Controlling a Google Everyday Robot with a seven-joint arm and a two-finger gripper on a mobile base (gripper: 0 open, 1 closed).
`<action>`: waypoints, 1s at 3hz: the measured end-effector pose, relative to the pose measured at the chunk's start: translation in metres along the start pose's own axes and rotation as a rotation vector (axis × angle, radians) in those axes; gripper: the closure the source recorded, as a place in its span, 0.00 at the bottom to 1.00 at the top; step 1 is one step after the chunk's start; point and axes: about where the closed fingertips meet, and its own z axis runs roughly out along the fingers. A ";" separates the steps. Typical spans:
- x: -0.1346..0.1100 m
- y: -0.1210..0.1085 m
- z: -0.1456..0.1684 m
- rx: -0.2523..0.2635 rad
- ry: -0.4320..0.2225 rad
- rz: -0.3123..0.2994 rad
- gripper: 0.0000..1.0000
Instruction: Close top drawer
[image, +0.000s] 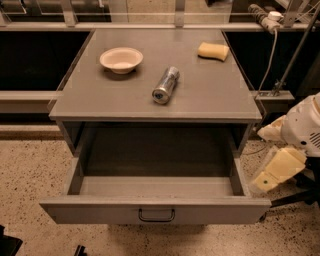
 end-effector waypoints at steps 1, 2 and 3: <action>0.000 0.000 0.000 0.001 0.000 -0.001 0.42; 0.000 0.000 0.000 0.001 0.000 -0.001 0.65; 0.011 0.007 0.005 0.028 -0.047 0.023 0.88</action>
Offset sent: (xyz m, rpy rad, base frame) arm 0.0001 0.0000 0.0002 -0.0008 -0.0006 0.0004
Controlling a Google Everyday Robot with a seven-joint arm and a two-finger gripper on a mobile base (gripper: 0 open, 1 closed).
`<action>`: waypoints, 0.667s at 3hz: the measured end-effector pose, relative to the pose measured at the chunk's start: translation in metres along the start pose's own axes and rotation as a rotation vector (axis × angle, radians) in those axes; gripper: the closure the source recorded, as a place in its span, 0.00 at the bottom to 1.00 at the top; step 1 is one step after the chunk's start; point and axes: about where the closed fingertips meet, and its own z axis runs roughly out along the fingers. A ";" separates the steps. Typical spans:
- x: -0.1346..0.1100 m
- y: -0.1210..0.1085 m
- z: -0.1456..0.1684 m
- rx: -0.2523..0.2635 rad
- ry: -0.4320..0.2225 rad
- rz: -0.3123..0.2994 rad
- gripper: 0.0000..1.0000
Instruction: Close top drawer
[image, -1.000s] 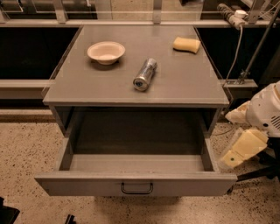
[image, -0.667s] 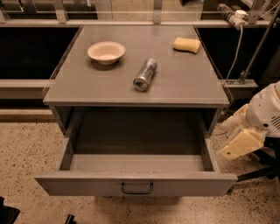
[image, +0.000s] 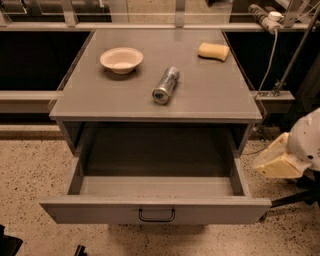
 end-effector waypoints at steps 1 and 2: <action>0.030 0.022 0.023 0.029 -0.123 0.058 1.00; 0.075 0.043 0.062 0.062 -0.261 0.229 1.00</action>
Offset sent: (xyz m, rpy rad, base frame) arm -0.0884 -0.0395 -0.1766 0.4399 -0.1251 -0.5527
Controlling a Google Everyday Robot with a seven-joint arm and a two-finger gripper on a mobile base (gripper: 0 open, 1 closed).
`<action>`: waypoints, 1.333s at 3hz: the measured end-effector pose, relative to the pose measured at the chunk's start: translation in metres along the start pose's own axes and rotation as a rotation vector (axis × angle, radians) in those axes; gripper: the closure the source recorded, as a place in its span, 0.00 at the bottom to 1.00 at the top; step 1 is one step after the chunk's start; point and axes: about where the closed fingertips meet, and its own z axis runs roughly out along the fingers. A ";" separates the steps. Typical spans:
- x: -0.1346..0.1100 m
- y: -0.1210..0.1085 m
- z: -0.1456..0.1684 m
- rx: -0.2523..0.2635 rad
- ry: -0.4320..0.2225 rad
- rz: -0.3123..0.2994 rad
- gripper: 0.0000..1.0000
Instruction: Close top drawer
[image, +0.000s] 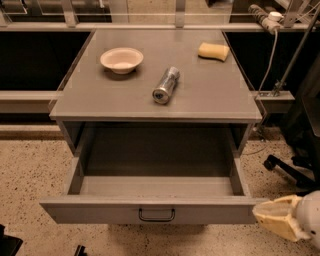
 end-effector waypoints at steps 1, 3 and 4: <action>0.045 0.001 0.057 -0.027 -0.118 0.174 1.00; 0.059 -0.005 0.078 -0.053 -0.147 0.237 1.00; 0.051 -0.011 0.086 -0.061 -0.198 0.200 1.00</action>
Offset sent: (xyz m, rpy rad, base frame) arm -0.0042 0.0085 -0.0629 0.1476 0.0264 -0.1112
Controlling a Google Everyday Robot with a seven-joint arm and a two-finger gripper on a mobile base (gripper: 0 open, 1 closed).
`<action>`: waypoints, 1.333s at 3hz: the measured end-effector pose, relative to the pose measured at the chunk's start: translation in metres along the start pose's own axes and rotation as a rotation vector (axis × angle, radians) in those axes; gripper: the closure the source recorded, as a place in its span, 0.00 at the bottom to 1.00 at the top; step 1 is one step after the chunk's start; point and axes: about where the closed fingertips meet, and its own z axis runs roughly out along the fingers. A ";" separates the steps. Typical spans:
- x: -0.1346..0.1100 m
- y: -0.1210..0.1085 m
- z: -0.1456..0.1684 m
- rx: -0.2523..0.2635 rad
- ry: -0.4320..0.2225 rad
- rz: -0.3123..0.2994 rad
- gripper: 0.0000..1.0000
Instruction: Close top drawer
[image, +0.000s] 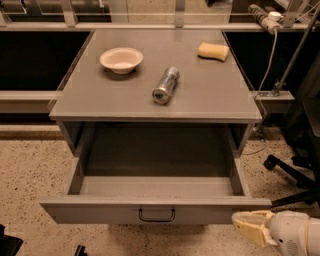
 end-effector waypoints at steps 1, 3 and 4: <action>-0.027 -0.005 0.026 -0.045 -0.085 -0.109 1.00; -0.082 -0.005 0.072 -0.066 -0.223 -0.277 1.00; -0.113 -0.001 0.093 0.002 -0.266 -0.405 1.00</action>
Offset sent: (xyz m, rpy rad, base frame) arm 0.0989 0.0728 0.0141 0.1059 -0.3707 0.1962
